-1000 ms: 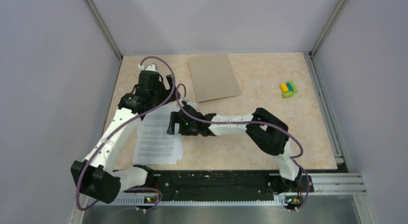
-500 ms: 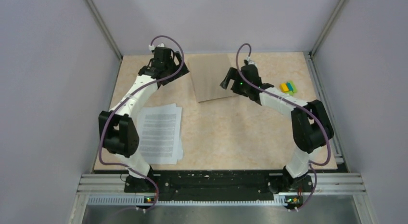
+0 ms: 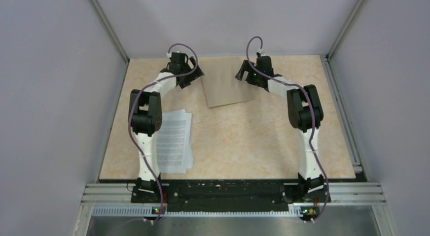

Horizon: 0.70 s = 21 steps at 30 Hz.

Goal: Put the files into the folder

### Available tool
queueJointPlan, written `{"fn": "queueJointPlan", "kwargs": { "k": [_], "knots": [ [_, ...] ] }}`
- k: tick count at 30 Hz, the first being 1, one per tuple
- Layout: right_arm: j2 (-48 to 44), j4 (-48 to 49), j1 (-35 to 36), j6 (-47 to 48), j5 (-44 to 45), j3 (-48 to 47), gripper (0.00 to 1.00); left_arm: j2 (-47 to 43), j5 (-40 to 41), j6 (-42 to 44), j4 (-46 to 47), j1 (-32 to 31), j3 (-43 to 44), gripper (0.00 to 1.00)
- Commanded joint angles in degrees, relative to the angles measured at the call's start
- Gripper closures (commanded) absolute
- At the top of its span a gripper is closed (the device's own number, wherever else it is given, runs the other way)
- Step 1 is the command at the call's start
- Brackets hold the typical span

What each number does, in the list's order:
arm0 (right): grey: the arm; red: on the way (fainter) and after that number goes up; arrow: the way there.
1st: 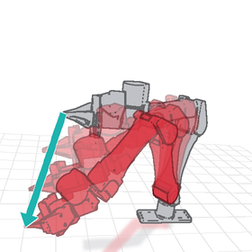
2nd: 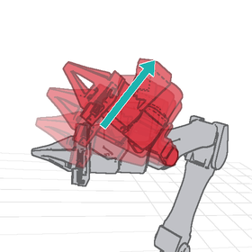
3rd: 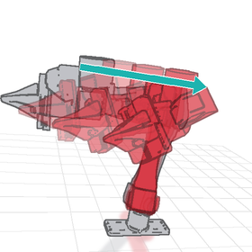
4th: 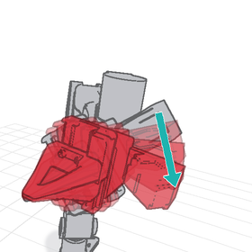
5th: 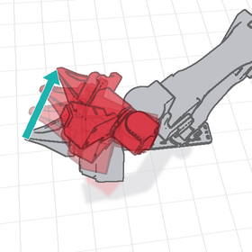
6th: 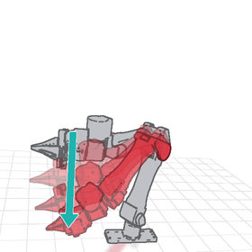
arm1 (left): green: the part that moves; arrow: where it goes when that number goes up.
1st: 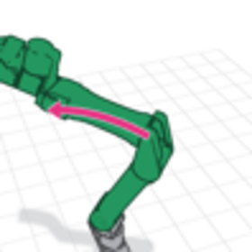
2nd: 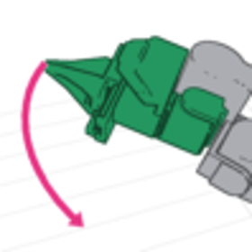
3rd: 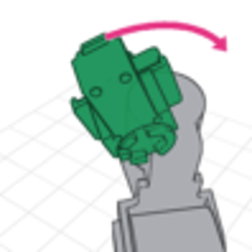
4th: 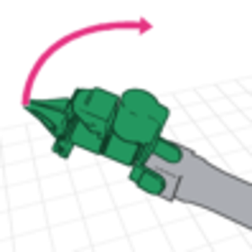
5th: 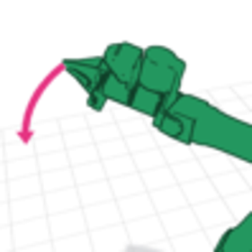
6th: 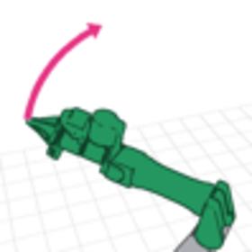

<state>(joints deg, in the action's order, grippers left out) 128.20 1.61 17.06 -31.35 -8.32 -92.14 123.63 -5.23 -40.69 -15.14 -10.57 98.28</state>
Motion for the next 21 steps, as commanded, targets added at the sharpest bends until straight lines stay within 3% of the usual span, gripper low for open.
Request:
{"fn": "queueJointPlan", "kwargs": {
  "k": [1,7,14,21],
  "knots": [
    [4.78,-1.28,-0.11,2.46,-1.62,-7.10,0.01,4.55,-5.16,-1.30,6.26,0.17,3.22,0.01],
    [6.22,-1.00,-0.10,2.15,-2.70,-5.42,0.01,7.72,-7.77,-2.29,7.20,-0.17,3.20,0.02],
    [3.16,1.12,1.88,1.19,-5.10,2.06,0.01,8.54,-5.59,-2.22,1.41,-2.76,4.44,0.08],
    [-3.25,3.31,2.77,-0.49,-5.49,11.98,0.01,6.10,-3.47,0.12,-3.32,-6.42,1.93,0.30]
  ]
}}
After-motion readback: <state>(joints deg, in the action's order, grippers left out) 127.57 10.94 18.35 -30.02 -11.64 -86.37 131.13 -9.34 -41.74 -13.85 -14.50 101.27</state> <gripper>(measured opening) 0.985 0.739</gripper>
